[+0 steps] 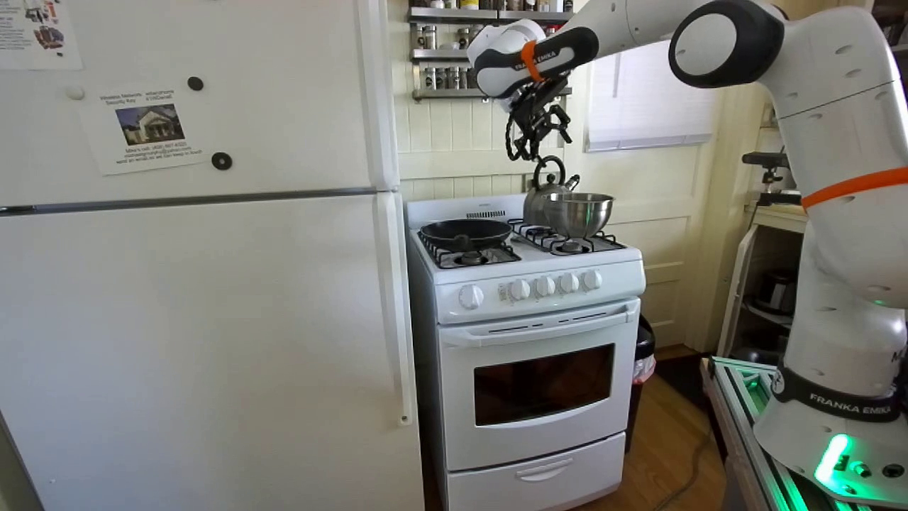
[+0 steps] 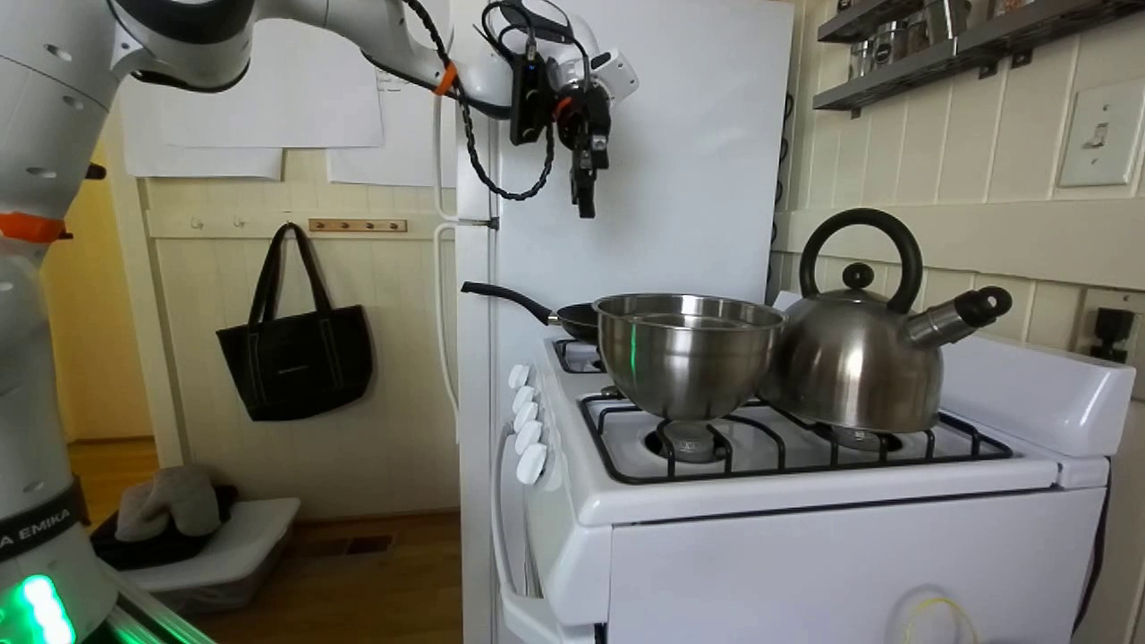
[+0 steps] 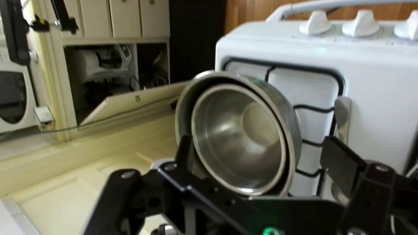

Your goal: Move the silver bowl and the pan away

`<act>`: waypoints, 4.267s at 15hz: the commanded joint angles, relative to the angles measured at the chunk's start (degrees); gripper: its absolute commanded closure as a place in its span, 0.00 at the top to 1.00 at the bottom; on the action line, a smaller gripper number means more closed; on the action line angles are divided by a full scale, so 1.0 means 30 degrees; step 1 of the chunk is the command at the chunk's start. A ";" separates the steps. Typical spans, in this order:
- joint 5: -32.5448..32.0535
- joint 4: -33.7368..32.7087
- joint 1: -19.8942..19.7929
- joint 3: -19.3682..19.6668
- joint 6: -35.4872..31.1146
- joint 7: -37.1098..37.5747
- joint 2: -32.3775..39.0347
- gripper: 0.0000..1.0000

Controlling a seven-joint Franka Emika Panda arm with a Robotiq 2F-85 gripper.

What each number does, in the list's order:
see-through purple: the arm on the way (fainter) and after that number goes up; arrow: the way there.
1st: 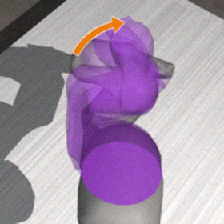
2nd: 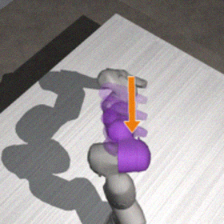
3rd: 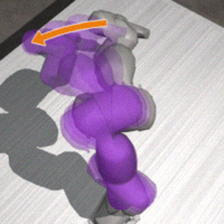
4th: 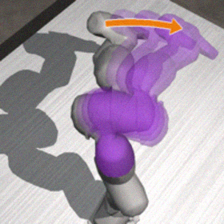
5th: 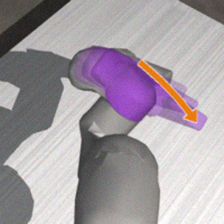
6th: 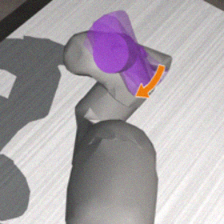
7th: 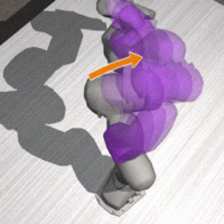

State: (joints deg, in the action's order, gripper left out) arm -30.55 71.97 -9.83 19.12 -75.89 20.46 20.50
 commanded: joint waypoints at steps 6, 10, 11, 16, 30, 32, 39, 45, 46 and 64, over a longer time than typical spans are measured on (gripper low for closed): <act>0.6651 -0.2308 -0.1159 -0.1292 0.6801 0.0312 0.0457 1.00; 0.6994 -0.1522 0.0029 -0.1075 0.5890 0.2747 0.0577 1.00; 0.7721 -0.1552 -0.0574 -0.0984 0.6207 0.2146 0.0308 1.00; 0.7228 -0.1544 0.0030 -0.1043 0.6173 0.2579 0.0615 1.00; 2.2565 0.1288 -0.1409 -0.0933 0.2153 1.2553 0.1005 1.00; 2.3067 0.0905 -0.2012 -0.1831 0.3181 1.1961 0.1684 1.00; 2.0943 0.1670 -0.0780 -0.1465 -0.1952 1.0578 0.1051 1.00; 1.9065 0.2478 -0.0321 -0.2052 -0.6608 1.1582 0.1508 1.00; 1.8465 0.2665 -0.0353 -0.2001 -0.6789 1.1751 0.1478 1.00; 1.7766 0.2734 -0.0971 -0.2950 -0.6382 1.1666 0.3270 1.00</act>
State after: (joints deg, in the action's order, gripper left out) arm 22.77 80.42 -12.87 10.63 -94.32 55.27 29.75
